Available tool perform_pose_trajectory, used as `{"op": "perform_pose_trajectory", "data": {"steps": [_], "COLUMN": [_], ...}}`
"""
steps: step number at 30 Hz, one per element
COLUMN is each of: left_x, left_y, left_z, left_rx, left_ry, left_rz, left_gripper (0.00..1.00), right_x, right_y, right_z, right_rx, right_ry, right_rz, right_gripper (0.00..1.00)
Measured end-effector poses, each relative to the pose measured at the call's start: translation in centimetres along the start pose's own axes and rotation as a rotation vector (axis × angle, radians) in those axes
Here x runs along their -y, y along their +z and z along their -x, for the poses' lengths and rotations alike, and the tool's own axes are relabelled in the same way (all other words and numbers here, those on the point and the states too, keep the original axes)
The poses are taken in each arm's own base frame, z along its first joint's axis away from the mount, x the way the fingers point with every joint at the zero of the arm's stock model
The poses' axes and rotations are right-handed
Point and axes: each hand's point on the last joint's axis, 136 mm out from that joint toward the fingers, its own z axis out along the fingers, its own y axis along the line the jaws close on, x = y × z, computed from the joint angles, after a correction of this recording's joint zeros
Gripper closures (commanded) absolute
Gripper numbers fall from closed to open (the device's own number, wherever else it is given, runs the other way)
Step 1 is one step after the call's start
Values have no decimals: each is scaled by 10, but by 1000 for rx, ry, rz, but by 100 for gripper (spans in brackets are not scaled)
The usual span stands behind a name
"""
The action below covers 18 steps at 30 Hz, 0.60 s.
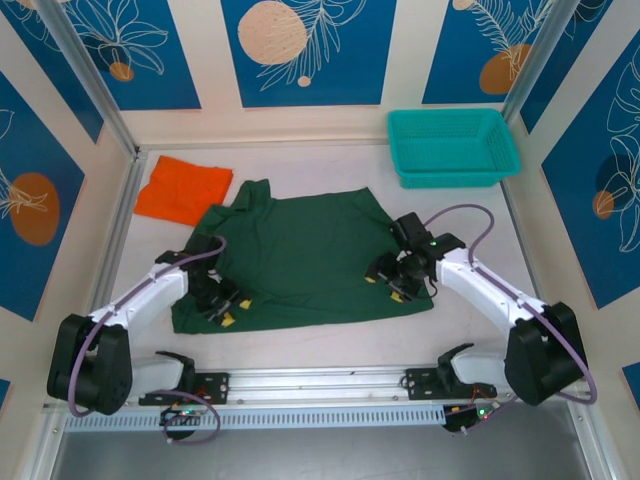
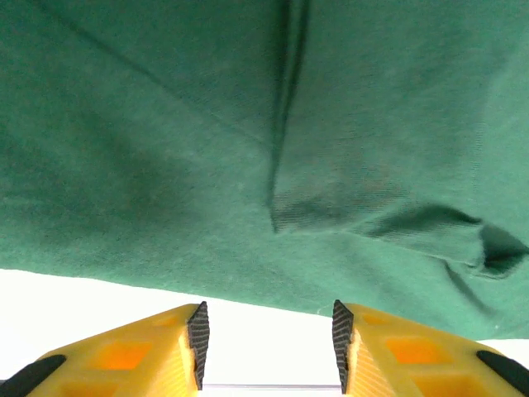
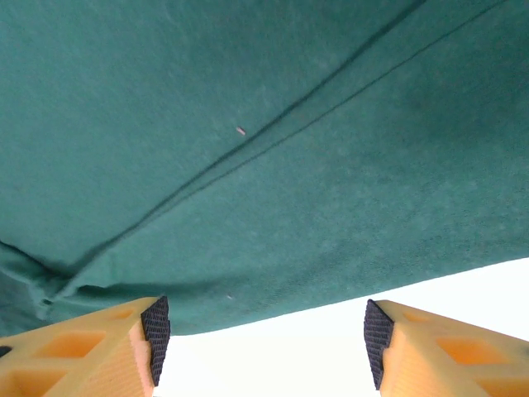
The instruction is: Fold and stack the t-shirts
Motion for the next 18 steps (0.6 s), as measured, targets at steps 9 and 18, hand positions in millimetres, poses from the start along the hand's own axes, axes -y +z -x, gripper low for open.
{"op": "perform_pose_trajectory", "data": {"steps": [9, 18], "left_x": [8, 9], "left_y": [14, 19], "left_z": [2, 9], "left_rx": [-8, 4], "left_ry": [-34, -37], "left_rz": [-17, 20], "left_gripper": [62, 68], "right_x": [-1, -5], "right_y": [19, 22], "right_z": [-10, -12], "right_rx": [-50, -55], "right_ry": [-49, -70], "right_rz": [-45, -39], "right_gripper": [35, 35]}}
